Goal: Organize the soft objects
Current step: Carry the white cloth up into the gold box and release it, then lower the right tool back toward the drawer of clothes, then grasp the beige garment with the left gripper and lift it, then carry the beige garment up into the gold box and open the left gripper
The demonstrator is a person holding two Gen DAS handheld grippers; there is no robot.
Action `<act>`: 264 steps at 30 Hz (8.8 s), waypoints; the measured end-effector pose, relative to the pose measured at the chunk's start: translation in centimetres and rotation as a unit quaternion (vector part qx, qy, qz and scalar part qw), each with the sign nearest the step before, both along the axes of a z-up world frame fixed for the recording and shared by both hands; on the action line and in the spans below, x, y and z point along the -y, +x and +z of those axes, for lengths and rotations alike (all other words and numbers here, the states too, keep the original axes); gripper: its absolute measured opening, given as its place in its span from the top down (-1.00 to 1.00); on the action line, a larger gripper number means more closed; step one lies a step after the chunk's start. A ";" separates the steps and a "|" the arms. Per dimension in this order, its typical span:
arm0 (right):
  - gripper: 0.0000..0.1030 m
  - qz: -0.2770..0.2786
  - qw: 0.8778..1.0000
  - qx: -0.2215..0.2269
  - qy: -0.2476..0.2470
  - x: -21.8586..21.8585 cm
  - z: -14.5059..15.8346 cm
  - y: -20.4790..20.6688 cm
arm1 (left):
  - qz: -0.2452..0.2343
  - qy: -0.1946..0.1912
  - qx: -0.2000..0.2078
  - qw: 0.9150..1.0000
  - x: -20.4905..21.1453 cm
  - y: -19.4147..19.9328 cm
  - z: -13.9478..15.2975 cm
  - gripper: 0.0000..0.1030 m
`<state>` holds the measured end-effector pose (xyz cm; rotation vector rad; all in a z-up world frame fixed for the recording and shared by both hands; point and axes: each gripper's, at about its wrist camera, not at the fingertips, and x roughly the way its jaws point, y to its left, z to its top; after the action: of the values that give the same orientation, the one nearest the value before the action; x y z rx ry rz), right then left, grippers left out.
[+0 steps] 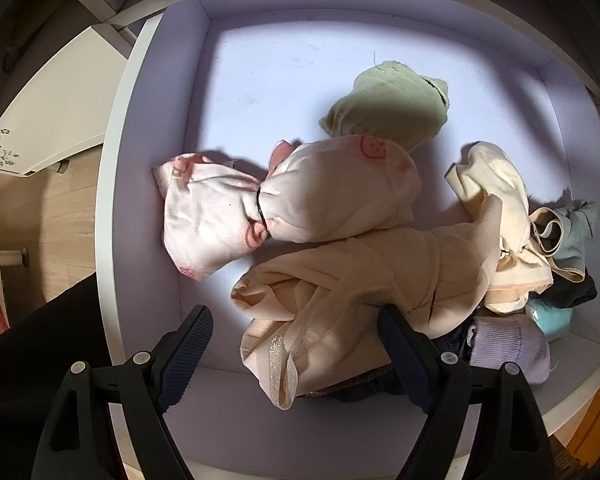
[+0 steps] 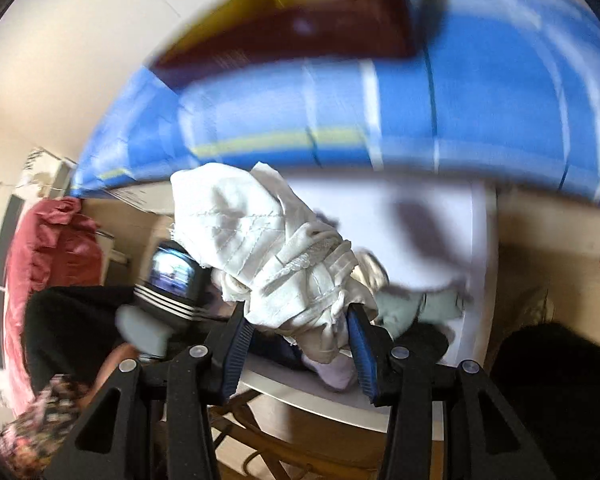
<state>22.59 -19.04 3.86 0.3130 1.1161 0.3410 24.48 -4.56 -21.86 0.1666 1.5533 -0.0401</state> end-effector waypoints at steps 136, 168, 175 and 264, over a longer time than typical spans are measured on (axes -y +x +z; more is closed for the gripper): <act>-0.47 -0.105 0.967 -0.213 -0.097 7.1 -15.9 2.3 | -0.141 -0.028 -0.052 0.988 5.0 -0.8 -1.8 -0.51; -0.47 -0.123 0.965 -0.217 -0.078 7.9 -16.2 2.4 | -0.081 -0.029 0.107 0.991 -0.6 -9.2 12.4 -0.10; -0.47 -0.121 0.965 -0.217 -0.081 7.8 -16.2 2.3 | -0.083 -0.006 0.154 0.985 -0.4 -10.4 15.2 -0.10; -0.47 -0.102 0.976 -0.177 -0.079 6.5 -14.2 2.2 | 0.013 -0.170 0.236 0.957 3.3 16.8 33.6 -0.41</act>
<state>24.82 -25.56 -10.29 0.3524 1.4377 0.0102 41.31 -7.83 11.72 -0.1138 1.0511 -0.2294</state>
